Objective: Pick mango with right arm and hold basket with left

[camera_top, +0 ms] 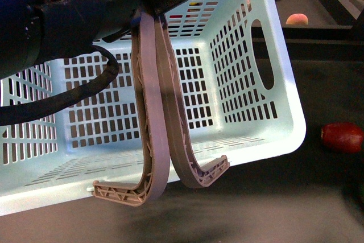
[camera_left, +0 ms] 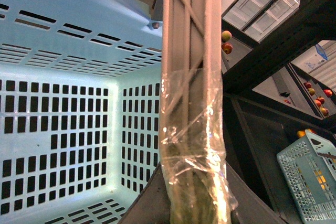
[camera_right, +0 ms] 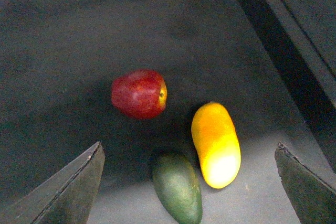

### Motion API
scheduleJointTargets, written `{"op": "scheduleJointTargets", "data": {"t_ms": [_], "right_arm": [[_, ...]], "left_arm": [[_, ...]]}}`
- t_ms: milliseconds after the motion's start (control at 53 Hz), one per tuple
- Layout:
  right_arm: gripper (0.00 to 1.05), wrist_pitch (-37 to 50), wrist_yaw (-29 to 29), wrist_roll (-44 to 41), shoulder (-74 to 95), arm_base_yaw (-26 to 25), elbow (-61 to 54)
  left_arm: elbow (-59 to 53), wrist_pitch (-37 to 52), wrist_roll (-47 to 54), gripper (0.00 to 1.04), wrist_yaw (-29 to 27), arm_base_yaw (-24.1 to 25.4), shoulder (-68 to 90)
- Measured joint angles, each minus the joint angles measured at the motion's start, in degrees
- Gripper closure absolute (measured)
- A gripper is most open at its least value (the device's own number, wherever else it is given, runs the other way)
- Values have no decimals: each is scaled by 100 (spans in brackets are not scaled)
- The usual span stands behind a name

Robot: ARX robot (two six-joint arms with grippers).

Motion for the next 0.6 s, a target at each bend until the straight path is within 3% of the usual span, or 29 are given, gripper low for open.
{"op": "scheduleJointTargets", "data": {"t_ms": [170, 604], "right_arm": [[8, 81, 195, 33, 1102, -157, 595], [8, -809, 597, 197, 2747, -358, 2310]], "left_arm": [[0, 0, -2, 97, 4, 0, 0], [0, 0, 0, 97, 4, 4, 0]]}}
